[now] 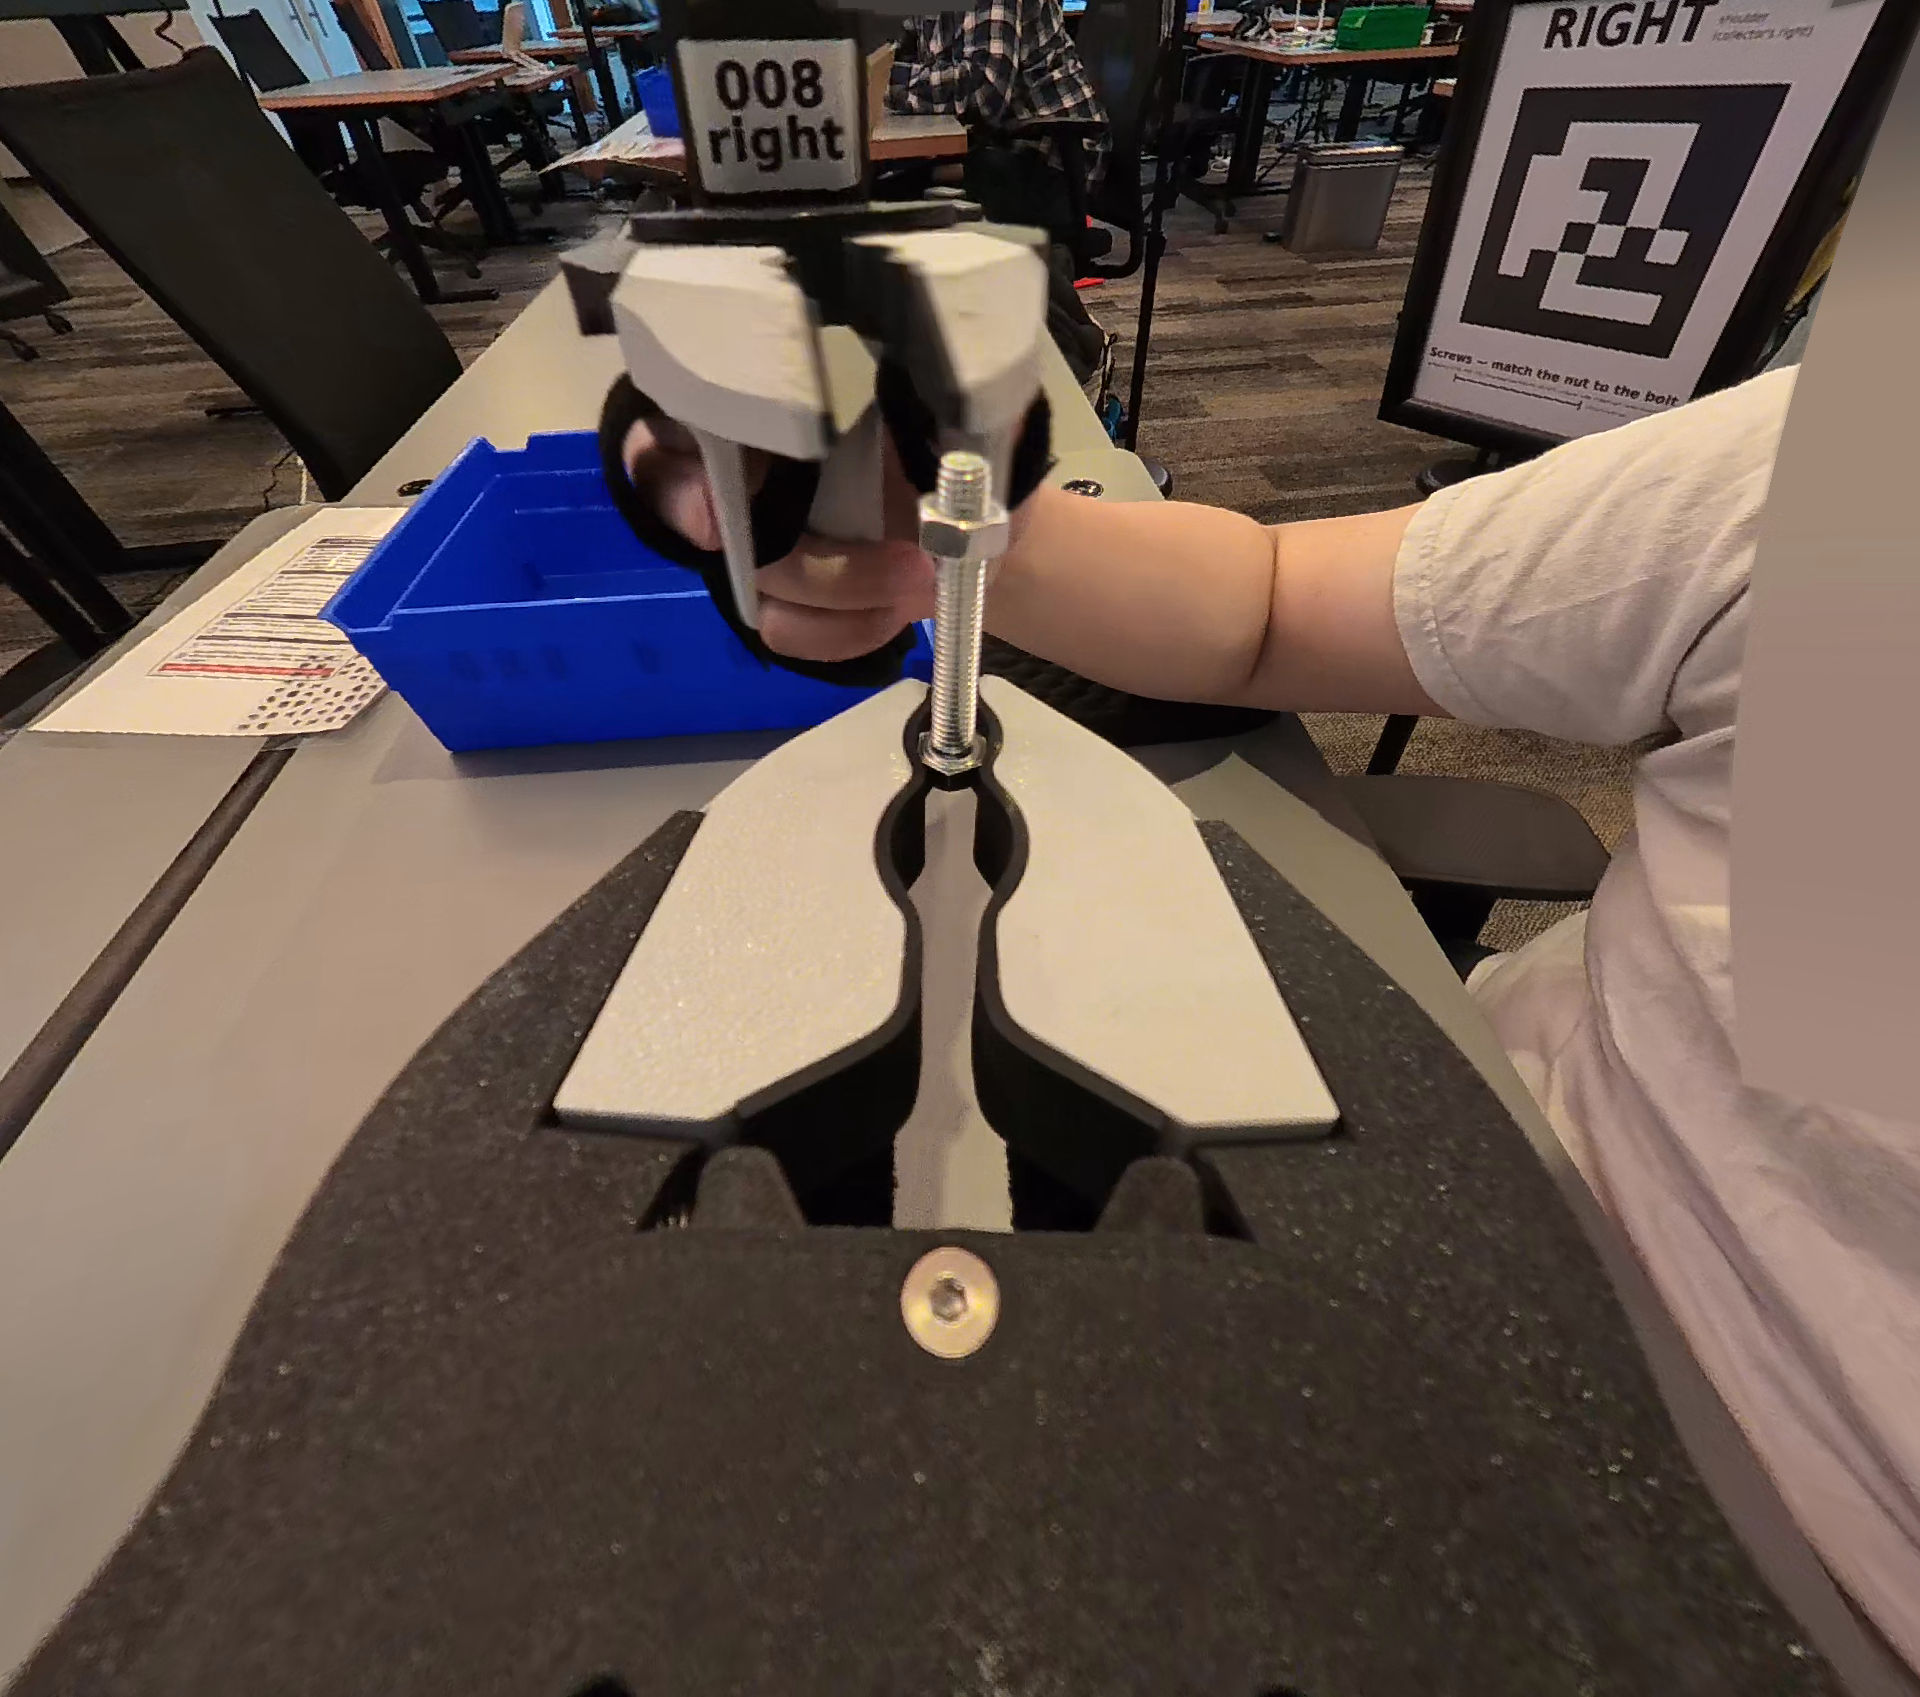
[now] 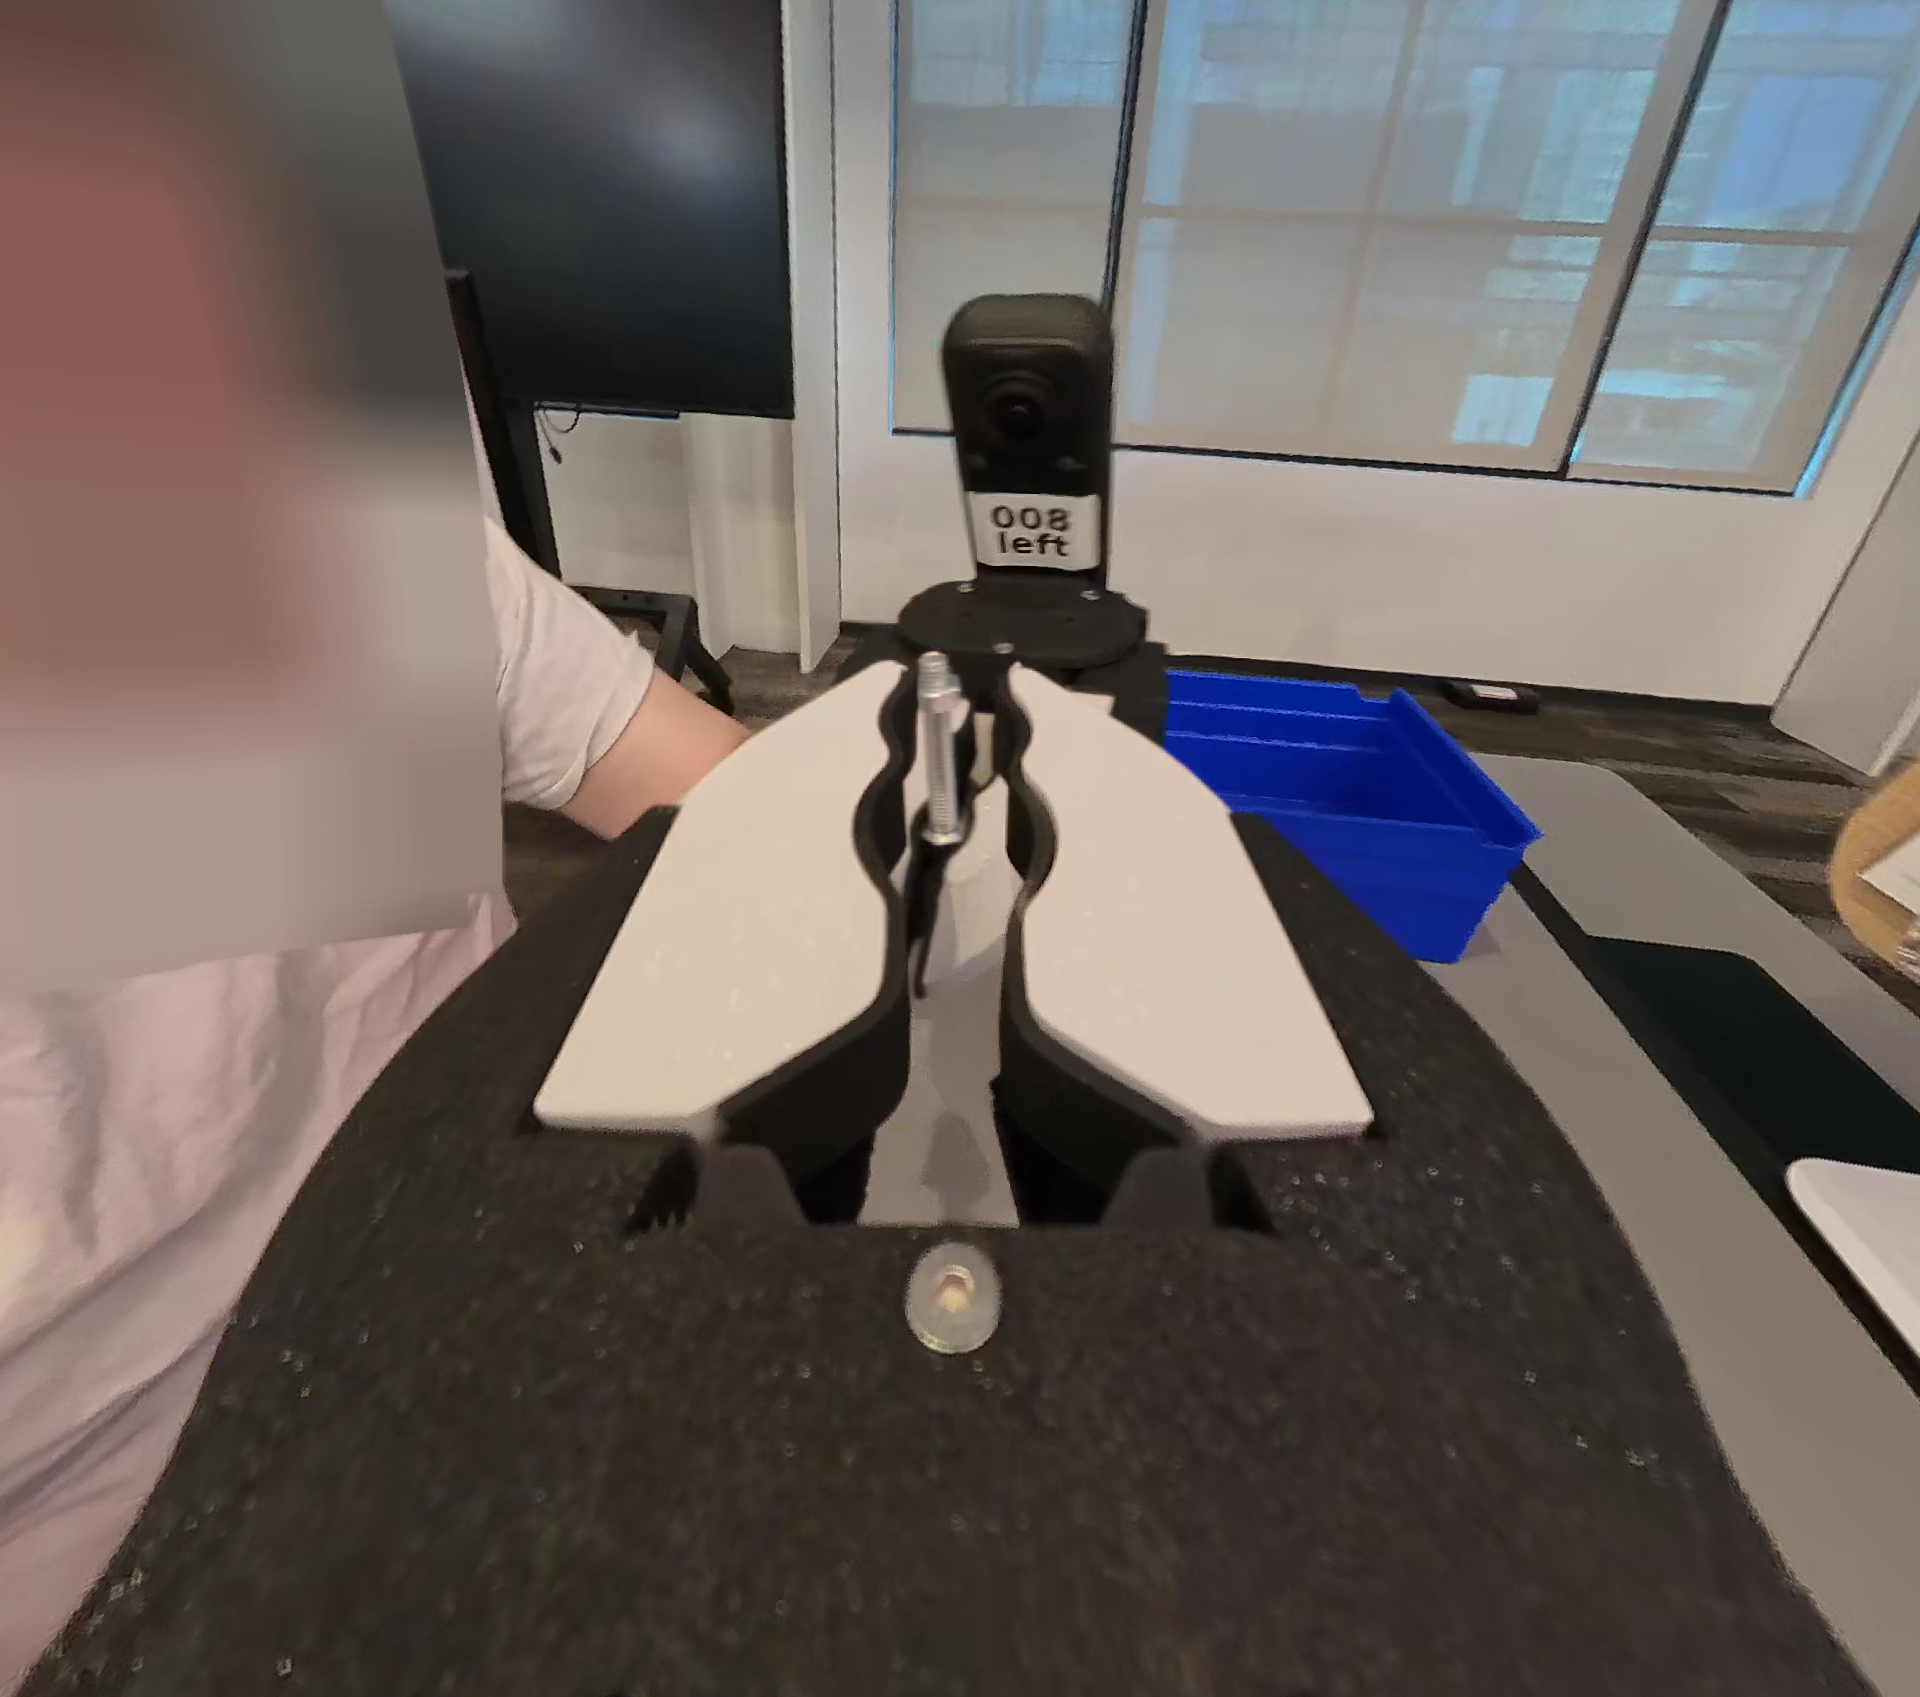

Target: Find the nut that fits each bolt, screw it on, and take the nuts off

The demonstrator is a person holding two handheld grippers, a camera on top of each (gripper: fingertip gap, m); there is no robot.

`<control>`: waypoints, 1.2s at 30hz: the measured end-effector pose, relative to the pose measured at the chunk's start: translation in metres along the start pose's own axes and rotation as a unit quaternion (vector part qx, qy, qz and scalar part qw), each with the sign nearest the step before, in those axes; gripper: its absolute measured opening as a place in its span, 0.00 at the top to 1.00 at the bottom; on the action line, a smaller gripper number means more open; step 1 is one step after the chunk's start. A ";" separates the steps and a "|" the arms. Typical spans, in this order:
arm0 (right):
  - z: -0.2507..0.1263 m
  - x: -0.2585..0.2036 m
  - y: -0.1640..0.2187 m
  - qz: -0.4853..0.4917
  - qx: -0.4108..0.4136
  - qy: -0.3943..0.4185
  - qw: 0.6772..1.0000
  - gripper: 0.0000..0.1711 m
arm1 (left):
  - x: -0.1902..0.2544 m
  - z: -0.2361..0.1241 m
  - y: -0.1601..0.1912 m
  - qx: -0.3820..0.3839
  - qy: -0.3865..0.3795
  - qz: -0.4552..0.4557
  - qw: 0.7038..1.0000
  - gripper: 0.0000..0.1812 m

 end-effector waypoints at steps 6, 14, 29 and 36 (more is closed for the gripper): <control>0.010 0.000 0.010 -0.023 -0.028 0.014 0.999 0.90 | 0.002 0.002 0.001 -0.003 0.005 0.000 1.000 0.98; 0.005 -0.001 0.003 -0.013 -0.016 0.009 1.000 0.89 | 0.000 0.000 0.000 0.001 0.002 -0.002 1.000 0.98; 0.002 0.001 0.003 -0.009 -0.009 0.011 1.000 0.90 | 0.001 0.000 -0.001 0.000 0.001 -0.001 1.000 0.98; 0.008 -0.002 0.007 -0.015 -0.024 0.011 1.000 0.89 | 0.005 0.001 -0.001 -0.002 0.008 0.004 1.000 0.98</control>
Point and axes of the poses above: each gripper's, where its closed fingertips meet, z out along the fingers, y out of its underside, x = y × z across the jaws, the point moved 1 cm from there along -z, back along the fingers, and after that the axes turned 3 degrees about -y, right-handed, at the moved point
